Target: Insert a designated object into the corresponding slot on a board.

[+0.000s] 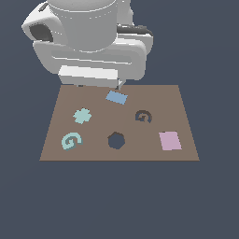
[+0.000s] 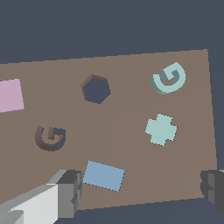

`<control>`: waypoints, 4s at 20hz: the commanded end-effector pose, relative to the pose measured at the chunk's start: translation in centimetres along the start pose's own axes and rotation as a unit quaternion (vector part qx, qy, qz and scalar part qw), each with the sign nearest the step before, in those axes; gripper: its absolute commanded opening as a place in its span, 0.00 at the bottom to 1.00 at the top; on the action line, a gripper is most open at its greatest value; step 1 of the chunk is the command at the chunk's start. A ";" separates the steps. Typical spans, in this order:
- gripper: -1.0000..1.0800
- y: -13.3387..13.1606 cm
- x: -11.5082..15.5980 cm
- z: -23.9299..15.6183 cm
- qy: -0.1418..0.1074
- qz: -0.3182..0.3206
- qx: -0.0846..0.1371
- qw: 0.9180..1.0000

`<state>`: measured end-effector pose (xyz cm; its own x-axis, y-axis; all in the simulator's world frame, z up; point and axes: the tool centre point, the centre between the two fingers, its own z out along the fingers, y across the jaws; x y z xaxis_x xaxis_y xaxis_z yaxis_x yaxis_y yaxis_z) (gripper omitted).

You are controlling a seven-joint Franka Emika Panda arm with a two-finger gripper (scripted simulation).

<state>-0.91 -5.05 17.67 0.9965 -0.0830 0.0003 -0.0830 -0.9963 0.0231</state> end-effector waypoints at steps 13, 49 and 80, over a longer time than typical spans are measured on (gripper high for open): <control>0.96 0.3 1.5 1.3 -0.001 0.055 0.001 0.998; 0.96 8.8 10.7 12.8 -0.006 0.506 0.010 0.863; 0.00 8.8 10.6 14.6 -0.006 0.508 0.010 0.862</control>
<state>8.95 -15.01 3.34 0.4111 -0.9116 -0.0002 -0.9116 -0.4111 0.0001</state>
